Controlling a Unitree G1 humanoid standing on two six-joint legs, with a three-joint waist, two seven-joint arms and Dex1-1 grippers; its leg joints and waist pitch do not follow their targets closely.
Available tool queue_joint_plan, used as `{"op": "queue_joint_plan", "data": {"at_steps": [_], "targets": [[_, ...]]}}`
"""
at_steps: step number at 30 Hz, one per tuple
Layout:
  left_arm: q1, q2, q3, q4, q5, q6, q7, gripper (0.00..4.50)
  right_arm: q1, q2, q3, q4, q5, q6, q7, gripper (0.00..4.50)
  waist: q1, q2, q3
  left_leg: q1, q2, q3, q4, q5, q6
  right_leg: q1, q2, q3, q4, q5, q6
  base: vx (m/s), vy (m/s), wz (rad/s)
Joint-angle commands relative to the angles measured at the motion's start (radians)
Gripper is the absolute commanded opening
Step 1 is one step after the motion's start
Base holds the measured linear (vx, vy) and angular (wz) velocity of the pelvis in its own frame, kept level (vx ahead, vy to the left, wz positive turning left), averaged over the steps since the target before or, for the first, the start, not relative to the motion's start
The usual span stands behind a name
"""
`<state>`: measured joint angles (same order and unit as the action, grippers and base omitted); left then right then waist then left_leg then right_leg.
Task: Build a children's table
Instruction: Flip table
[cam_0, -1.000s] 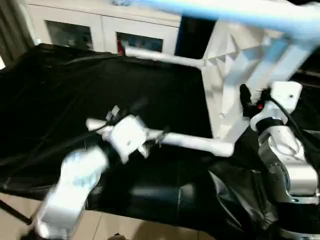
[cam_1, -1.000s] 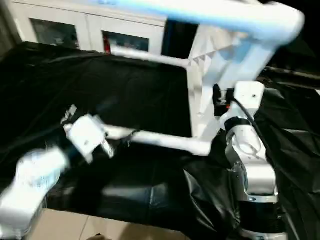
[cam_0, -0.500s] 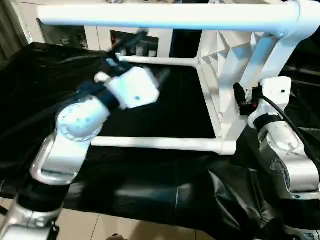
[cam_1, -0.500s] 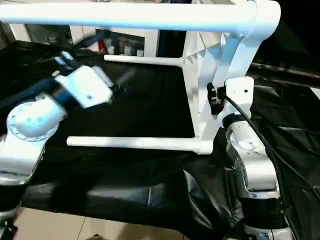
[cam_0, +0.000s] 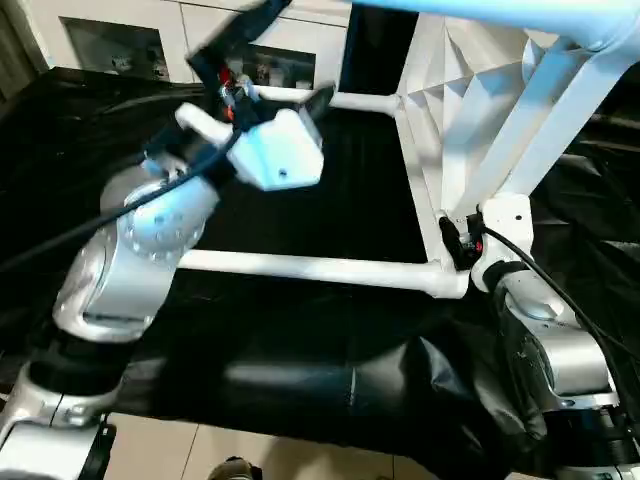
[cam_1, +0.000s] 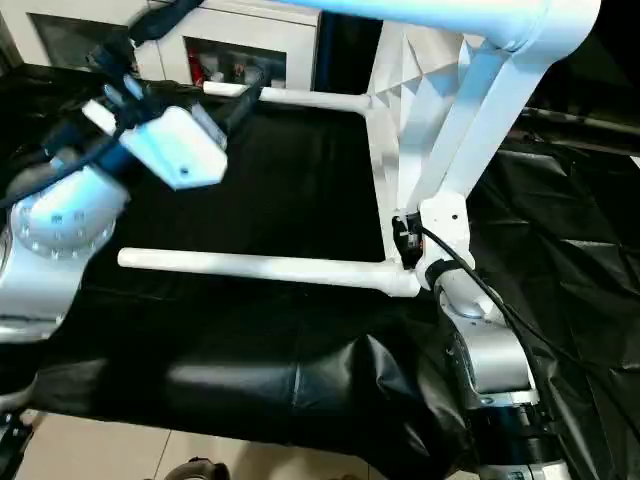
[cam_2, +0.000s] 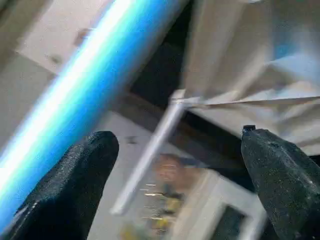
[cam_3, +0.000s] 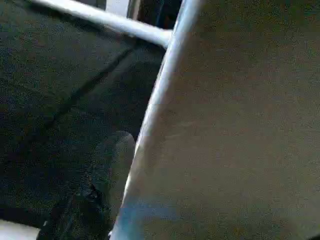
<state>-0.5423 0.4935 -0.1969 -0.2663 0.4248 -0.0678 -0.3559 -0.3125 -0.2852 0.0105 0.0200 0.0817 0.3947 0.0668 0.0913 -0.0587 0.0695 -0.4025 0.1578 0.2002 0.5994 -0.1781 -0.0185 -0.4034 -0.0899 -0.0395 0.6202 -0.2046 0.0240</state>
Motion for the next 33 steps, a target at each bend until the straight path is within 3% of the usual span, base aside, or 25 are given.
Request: {"op": "queue_joint_plan", "data": {"at_steps": [1,3,7,11,18,20,25,33], "targets": [[0.048,0.003,-0.028,-0.003,-0.031,0.012,-0.04,4.5,-0.013,0.005,-0.009,-0.026,0.017,-0.046,0.013,2.91,0.005,0.012,-0.057,0.034,0.067,-0.035,-0.082,-0.19,-0.033,0.033,-0.055,0.039,-0.054,-0.023,-0.197,0.0,0.0,0.0],[0.093,0.007,-0.034,0.003,-0.04,0.014,-0.047,4.5,-0.011,0.011,-0.016,-0.046,0.024,-0.071,0.016,2.91,0.004,0.012,-0.056,0.035,0.068,-0.036,-0.085,-0.213,-0.038,0.031,-0.053,0.039,-0.058,-0.044,-0.184,0.0,0.0,0.0],[0.141,0.002,-0.027,-0.001,-0.045,0.021,-0.057,4.5,-0.01,0.019,-0.024,-0.065,0.025,-0.078,0.032,3.41,0.0,0.016,-0.052,0.036,0.068,-0.038,-0.089,-0.259,-0.05,0.027,-0.052,0.04,-0.062,-0.081,-0.172,0.0,0.0,0.0],[0.151,-0.008,-0.012,-0.021,-0.032,0.012,-0.026,4.5,-0.008,0.016,-0.011,-0.07,-0.005,-0.07,0.021,3.68,0.0,0.012,-0.052,0.035,0.068,-0.038,-0.09,-0.254,-0.05,0.028,-0.052,0.041,-0.063,-0.09,-0.16,0.0,0.0,0.0],[0.116,-0.056,0.035,-0.13,0.065,-0.016,0.114,4.5,-0.033,0.019,-0.016,-0.038,-0.016,-0.09,0.008,3.68,-0.001,0.004,-0.051,0.032,0.07,-0.038,-0.085,-0.214,-0.024,0.033,-0.054,0.04,-0.063,-0.054,-0.166,0.0,0.0,0.0],[0.101,-0.071,0.054,-0.154,0.064,-0.019,0.134,4.5,-0.044,0.016,-0.013,-0.024,-0.027,-0.102,0.01,3.68,-0.001,-0.004,-0.051,0.032,0.069,-0.036,-0.083,-0.211,-0.019,0.034,-0.055,0.04,-0.064,-0.068,-0.165,0.0,0.0,0.0],[0.062,-0.071,0.088,-0.124,0.11,0.026,0.18,4.5,-0.056,0.022,-0.004,-0.008,-0.04,-0.111,0.018,3.68,0.0,-0.002,-0.051,0.031,0.066,-0.037,-0.081,-0.203,-0.018,0.031,-0.053,0.04,-0.063,-0.095,-0.154,0.0,0.0,0.0],[-0.019,-0.027,0.122,-0.007,0.187,0.029,0.233,4.5,-0.064,0.029,-0.004,0.01,-0.044,-0.125,0.025,3.68,0.001,0.002,-0.058,0.032,0.064,-0.037,-0.078,-0.167,-0.012,0.032,-0.051,0.038,-0.057,-0.035,-0.166,0.0,0.0,0.0]]}}
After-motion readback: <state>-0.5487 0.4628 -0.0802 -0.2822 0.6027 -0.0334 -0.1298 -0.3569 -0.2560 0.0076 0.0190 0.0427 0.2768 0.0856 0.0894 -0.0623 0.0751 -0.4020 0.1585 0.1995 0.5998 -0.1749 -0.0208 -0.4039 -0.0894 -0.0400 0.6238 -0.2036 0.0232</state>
